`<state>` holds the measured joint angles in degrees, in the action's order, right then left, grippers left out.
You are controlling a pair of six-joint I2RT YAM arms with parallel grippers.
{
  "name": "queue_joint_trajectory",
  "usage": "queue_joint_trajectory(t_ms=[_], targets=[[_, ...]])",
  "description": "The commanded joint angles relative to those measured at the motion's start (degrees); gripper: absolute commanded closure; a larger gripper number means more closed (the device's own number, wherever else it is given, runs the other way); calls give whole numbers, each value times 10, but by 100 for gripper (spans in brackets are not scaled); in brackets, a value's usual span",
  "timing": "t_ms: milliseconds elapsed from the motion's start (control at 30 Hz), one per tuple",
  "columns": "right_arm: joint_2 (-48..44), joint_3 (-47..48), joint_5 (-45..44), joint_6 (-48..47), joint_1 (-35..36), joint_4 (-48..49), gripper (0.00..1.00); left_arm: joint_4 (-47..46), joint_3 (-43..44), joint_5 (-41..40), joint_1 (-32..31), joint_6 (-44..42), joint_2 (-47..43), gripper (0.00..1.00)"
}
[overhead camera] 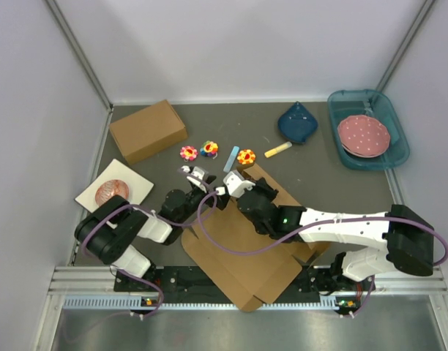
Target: Fold the paper box
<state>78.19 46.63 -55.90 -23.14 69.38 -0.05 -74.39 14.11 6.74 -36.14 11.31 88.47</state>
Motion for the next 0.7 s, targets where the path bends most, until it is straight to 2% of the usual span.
queue_joint_trajectory(t_ms=[0, 33, 400, 667], targets=[[46, -30, 159, 71, 15, -85, 100, -212, 36, 38, 2, 17, 6, 4], [46, -30, 158, 71, 15, -85, 100, -213, 42, 42, 2, 18, 7, 2], [44, -30, 160, 67, 19, -86, 100, -168, 103, 76, 5, 37, 60, 1], [54, -28, 168, 67, 18, -80, 100, -211, 122, 107, 5, 34, 94, 3]])
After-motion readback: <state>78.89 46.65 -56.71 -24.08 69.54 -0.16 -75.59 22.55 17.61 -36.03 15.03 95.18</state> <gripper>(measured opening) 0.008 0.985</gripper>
